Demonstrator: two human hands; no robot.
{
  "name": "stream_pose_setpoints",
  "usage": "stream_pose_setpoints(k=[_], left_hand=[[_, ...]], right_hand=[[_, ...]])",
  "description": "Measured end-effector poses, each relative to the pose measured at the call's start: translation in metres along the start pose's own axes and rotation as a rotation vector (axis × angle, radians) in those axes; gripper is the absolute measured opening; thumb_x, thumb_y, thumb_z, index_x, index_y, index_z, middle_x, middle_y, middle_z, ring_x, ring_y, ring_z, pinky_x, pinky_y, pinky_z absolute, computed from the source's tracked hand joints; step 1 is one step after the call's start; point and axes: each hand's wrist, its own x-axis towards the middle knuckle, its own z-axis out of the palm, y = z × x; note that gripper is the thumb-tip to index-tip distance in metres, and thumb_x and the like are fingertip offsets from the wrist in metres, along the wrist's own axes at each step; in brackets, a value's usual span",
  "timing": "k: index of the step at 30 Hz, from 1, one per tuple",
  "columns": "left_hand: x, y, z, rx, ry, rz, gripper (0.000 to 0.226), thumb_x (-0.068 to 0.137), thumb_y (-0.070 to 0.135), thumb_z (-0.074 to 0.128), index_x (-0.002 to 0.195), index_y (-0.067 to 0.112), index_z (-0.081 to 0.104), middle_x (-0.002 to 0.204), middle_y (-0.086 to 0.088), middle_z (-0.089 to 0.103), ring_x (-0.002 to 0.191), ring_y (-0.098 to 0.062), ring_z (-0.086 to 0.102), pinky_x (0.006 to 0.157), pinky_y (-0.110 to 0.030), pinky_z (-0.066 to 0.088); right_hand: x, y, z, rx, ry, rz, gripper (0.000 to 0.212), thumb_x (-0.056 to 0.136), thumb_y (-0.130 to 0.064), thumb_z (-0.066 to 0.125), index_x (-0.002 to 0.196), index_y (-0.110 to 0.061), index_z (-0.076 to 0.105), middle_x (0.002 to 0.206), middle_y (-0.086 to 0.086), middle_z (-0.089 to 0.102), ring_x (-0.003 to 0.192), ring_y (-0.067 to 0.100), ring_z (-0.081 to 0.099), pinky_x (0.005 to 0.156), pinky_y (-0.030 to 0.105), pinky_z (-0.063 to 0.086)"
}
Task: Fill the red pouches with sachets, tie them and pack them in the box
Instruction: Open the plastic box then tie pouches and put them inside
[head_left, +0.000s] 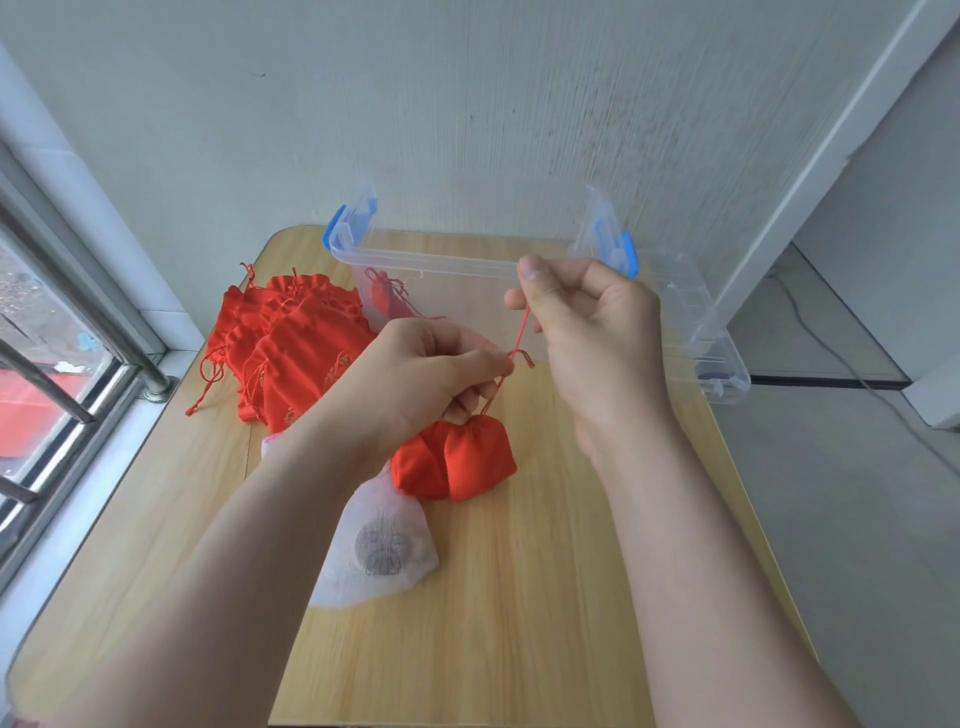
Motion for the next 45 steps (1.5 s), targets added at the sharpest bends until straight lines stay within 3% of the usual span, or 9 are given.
stream_pose_setpoints(k=[8,11,13,16,22,29,38,42,45], left_hand=[[-0.005,0.003,-0.003,0.029,-0.085,0.018,0.018,0.099,0.01,0.066,0.095,0.004,0.083,0.079,-0.01,0.07,0.072,-0.018,0.059,0.071,-0.034,0.051],[-0.004,0.004,-0.004,0.03,-0.081,0.04,0.018,0.1,0.017,0.07,0.094,0.005,0.083,0.08,-0.01,0.071,0.072,-0.018,0.061,0.071,-0.033,0.052],[-0.003,0.002,-0.005,0.015,-0.061,0.039,0.02,0.102,0.019,0.069,0.097,0.004,0.082,0.08,-0.008,0.071,0.073,-0.017,0.061,0.073,-0.034,0.053],[0.0,0.001,-0.006,-0.009,-0.005,0.02,0.022,0.103,0.019,0.068,0.1,0.002,0.081,0.08,-0.007,0.07,0.073,-0.019,0.059,0.076,-0.038,0.052],[0.002,0.0,-0.011,-0.024,0.019,-0.002,0.027,0.102,0.024,0.07,0.105,-0.001,0.08,0.088,-0.02,0.074,0.081,-0.027,0.062,0.083,-0.041,0.055],[0.004,-0.001,-0.01,-0.058,0.068,-0.019,0.025,0.093,0.024,0.079,0.1,0.001,0.082,0.087,-0.019,0.069,0.077,-0.023,0.059,0.084,-0.041,0.052],[0.004,0.005,-0.007,-0.201,0.041,-0.118,0.033,0.09,0.003,0.062,0.113,-0.019,0.069,0.095,-0.021,0.066,0.085,-0.026,0.058,0.082,-0.044,0.041],[0.0,0.004,-0.008,-0.118,0.118,-0.084,0.051,0.067,0.007,0.075,0.119,0.006,0.074,0.098,-0.008,0.07,0.083,-0.027,0.062,0.085,-0.044,0.055],[-0.001,0.002,-0.007,0.037,0.314,-0.022,0.05,0.062,0.011,0.087,0.109,0.021,0.073,0.114,-0.007,0.069,0.081,-0.014,0.07,0.083,-0.036,0.063]], right_hand=[[-0.001,-0.001,-0.005,0.025,-0.028,0.059,0.006,0.097,-0.02,0.08,0.095,-0.014,0.079,0.069,0.0,0.074,0.066,0.008,0.071,0.064,0.018,0.052],[0.0,0.001,-0.005,-0.001,-0.037,0.063,0.022,0.097,-0.025,0.08,0.115,-0.013,0.078,0.074,0.001,0.077,0.067,0.006,0.071,0.066,0.02,0.053],[0.001,0.005,-0.003,-0.11,-0.038,0.031,0.038,0.096,-0.033,0.08,0.131,-0.022,0.07,0.087,-0.001,0.08,0.076,0.009,0.077,0.075,0.028,0.059],[0.0,0.007,-0.005,-0.305,-0.053,-0.039,0.025,0.093,-0.025,0.076,0.114,-0.037,0.071,0.1,-0.009,0.075,0.085,0.012,0.077,0.087,0.044,0.063],[-0.007,-0.005,-0.01,-0.476,-0.323,-0.115,0.028,0.077,-0.013,0.081,0.097,-0.032,0.076,0.09,-0.012,0.075,0.074,0.004,0.073,0.069,0.018,0.056],[-0.005,0.003,-0.006,-0.72,-0.294,-0.363,0.022,0.081,-0.02,0.091,0.097,-0.032,0.083,0.08,-0.015,0.068,0.069,-0.004,0.061,0.066,0.006,0.044],[-0.008,0.007,-0.002,-0.97,-0.31,-0.422,0.023,0.097,-0.012,0.071,0.098,-0.029,0.085,0.087,-0.004,0.066,0.079,0.016,0.064,0.072,0.034,0.056],[-0.008,0.008,-0.003,-0.922,-0.261,-0.327,0.019,0.095,-0.011,0.069,0.093,-0.022,0.084,0.088,-0.003,0.075,0.084,0.016,0.07,0.076,0.034,0.061],[-0.007,0.002,-0.007,-0.796,-0.251,-0.123,0.016,0.095,-0.016,0.072,0.089,-0.027,0.083,0.074,-0.013,0.07,0.072,-0.002,0.066,0.061,0.01,0.048]])
